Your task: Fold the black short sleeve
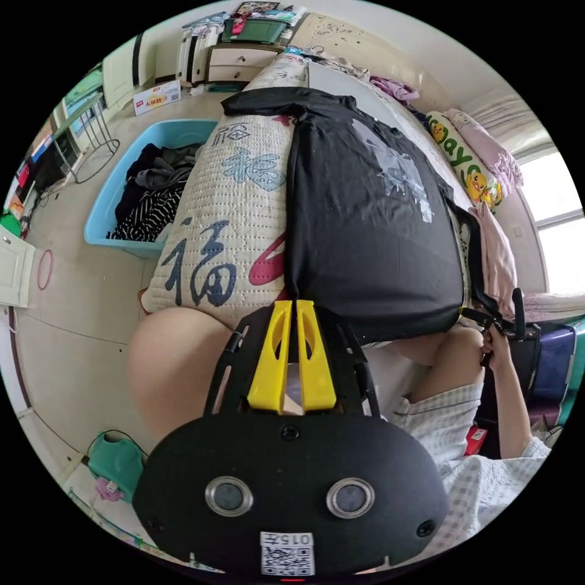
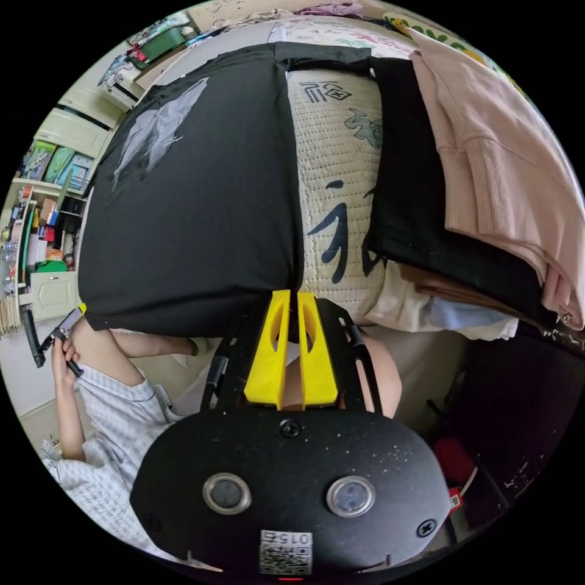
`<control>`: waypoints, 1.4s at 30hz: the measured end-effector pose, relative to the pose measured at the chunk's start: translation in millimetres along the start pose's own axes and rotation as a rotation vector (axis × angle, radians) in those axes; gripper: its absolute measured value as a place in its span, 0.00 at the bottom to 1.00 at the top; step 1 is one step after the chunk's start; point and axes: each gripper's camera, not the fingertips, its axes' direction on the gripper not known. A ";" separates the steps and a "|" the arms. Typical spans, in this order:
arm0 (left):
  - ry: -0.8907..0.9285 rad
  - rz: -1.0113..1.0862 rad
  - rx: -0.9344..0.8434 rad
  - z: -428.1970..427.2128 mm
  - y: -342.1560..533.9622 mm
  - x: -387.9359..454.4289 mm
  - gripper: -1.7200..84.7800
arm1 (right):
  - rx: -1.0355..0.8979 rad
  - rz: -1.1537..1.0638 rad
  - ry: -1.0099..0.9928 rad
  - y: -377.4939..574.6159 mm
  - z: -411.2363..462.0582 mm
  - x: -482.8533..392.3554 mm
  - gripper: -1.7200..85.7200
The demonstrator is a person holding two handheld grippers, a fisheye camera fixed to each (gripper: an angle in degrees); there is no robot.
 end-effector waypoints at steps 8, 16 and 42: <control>-0.257 0.133 -0.003 13.2 10.5 59.9 0.02 | 0.002 -0.049 0.211 2.0 15.4 -40.7 0.03; -0.363 0.176 -0.015 23.6 19.9 89.5 0.02 | 0.007 0.044 0.022 6.3 13.7 -14.8 0.03; -0.134 0.159 0.056 8.4 30.8 88.4 0.11 | 0.097 0.177 -0.291 29.2 -6.4 47.8 0.10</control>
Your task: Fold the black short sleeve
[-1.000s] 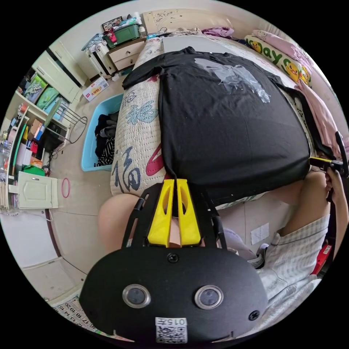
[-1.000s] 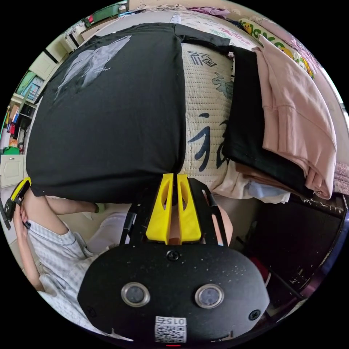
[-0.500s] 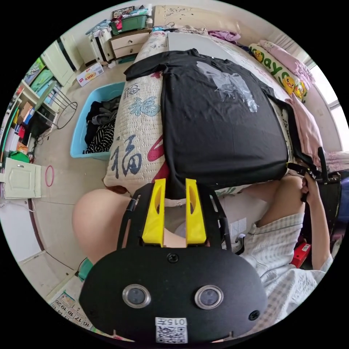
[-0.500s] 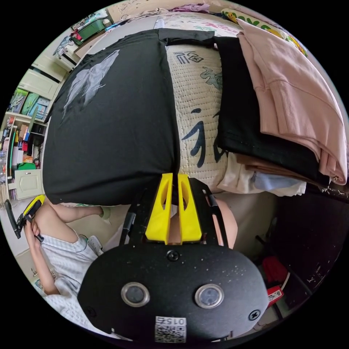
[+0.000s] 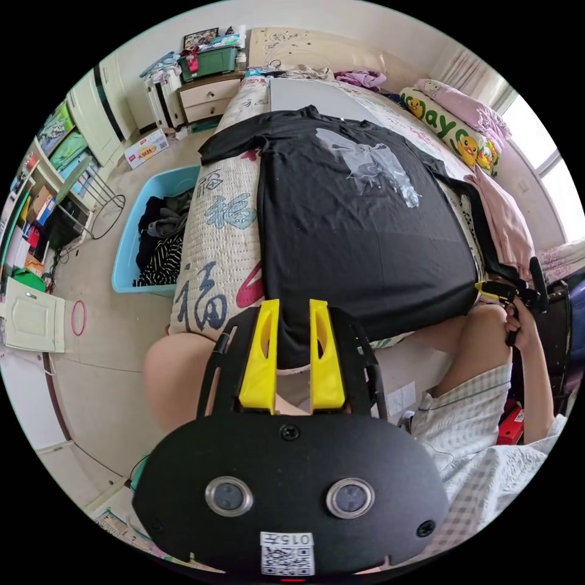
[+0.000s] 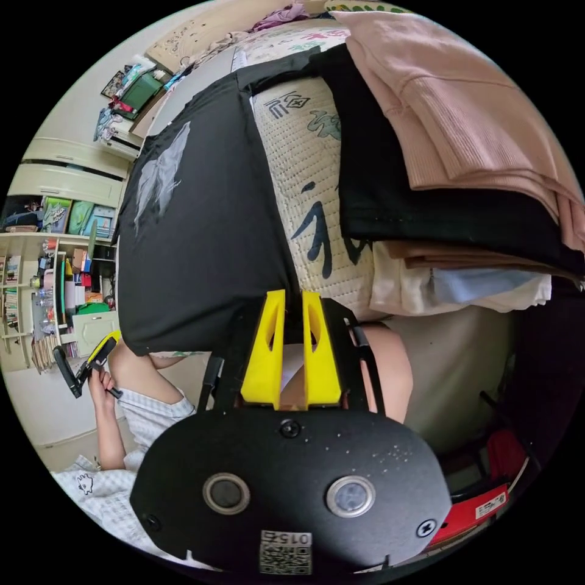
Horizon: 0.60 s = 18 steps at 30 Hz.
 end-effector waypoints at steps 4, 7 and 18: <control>-0.011 0.006 -0.049 16.7 0.4 2.1 0.12 | 0.115 0.035 0.052 7.7 -17.0 0.0 0.10; 0.025 -0.053 -0.061 22.2 -1.8 -3.3 0.12 | 0.145 0.075 0.036 4.3 -18.5 4.6 0.10; -0.168 0.067 -0.080 36.1 -5.9 36.4 0.11 | -0.013 0.014 0.176 -35.4 8.3 -16.7 0.11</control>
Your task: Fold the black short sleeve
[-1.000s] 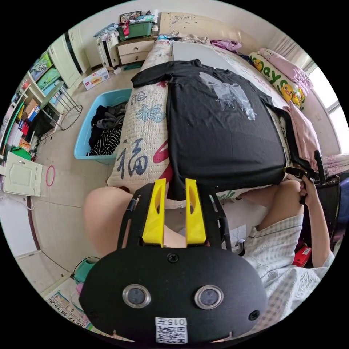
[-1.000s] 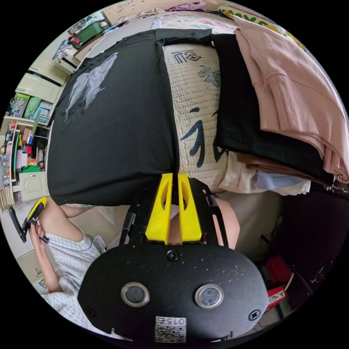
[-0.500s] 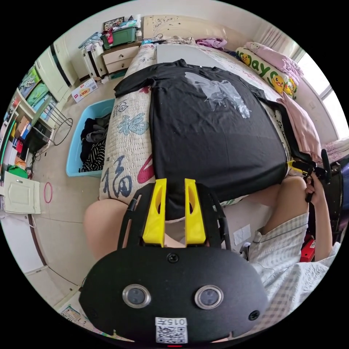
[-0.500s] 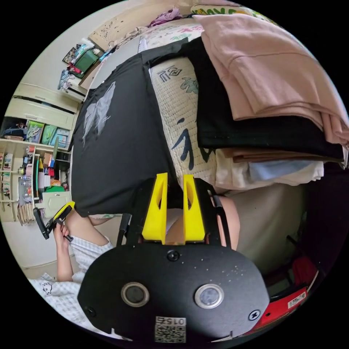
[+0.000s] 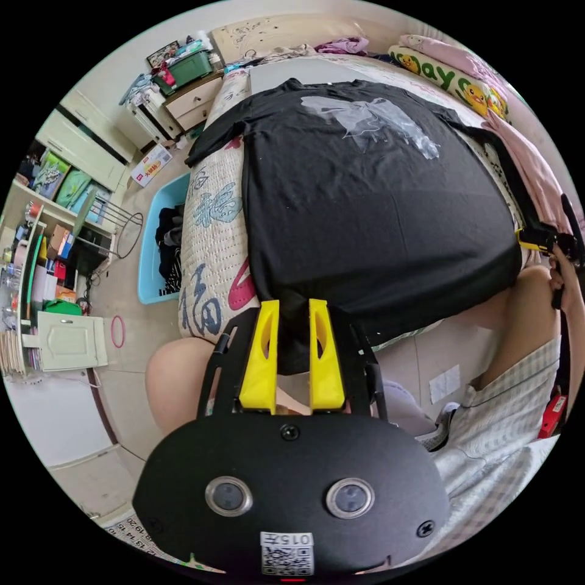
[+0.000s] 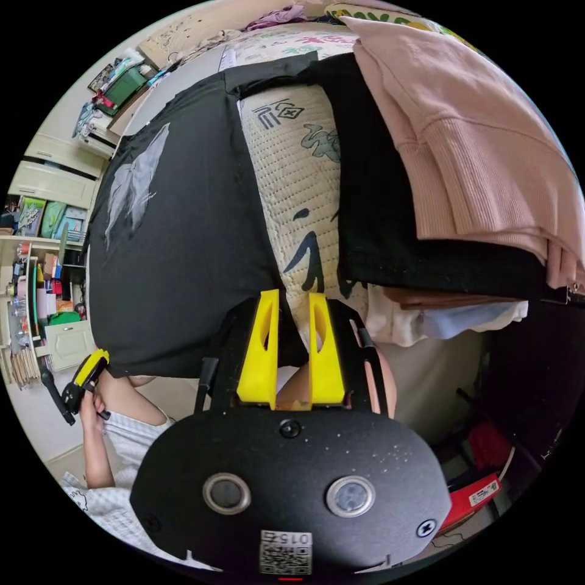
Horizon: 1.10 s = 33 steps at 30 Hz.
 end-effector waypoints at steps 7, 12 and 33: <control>0.132 -0.067 0.002 3.7 1.7 -23.1 0.11 | -0.007 0.023 -0.035 -3.4 -1.2 9.1 0.11; 0.106 -0.062 0.018 2.8 4.3 -18.9 0.11 | 0.018 0.054 -0.044 -0.2 -4.3 11.4 0.11; 0.109 -0.081 0.094 -5.0 16.4 -37.0 0.11 | 0.053 0.040 -0.018 11.6 -24.7 25.2 0.11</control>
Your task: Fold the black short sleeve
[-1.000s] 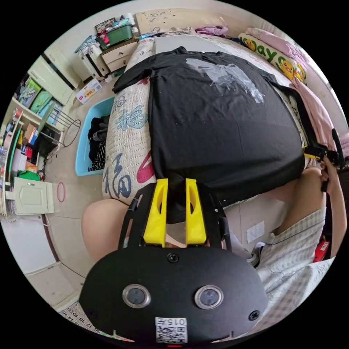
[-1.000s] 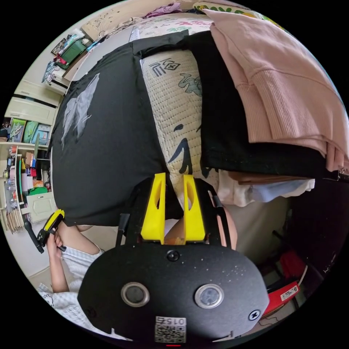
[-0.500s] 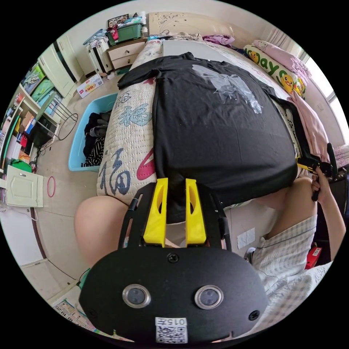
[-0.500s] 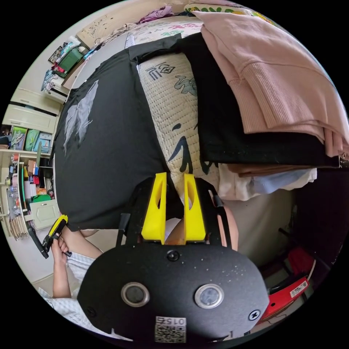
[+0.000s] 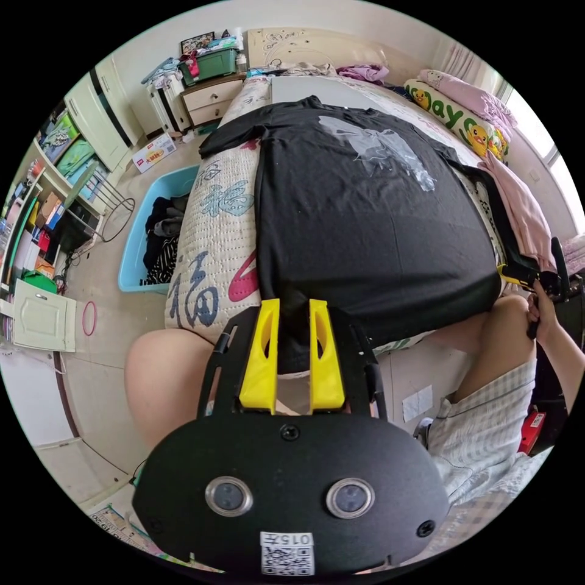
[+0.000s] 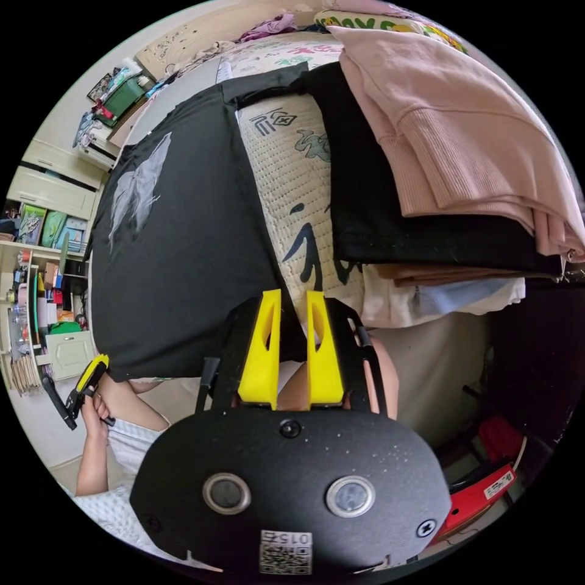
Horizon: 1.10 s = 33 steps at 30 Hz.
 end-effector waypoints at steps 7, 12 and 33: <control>0.047 -0.034 -0.008 -5.1 -5.5 -23.9 0.11 | -0.010 0.025 -0.024 -1.1 -9.0 14.1 0.11; 0.171 -0.094 0.005 -9.8 -6.0 -58.7 0.11 | -0.035 0.039 -0.089 -2.3 -18.5 32.6 0.10; 0.652 0.328 0.179 -71.9 -341.9 3.3 0.09 | 0.471 0.044 -0.567 -146.7 -65.5 55.4 0.06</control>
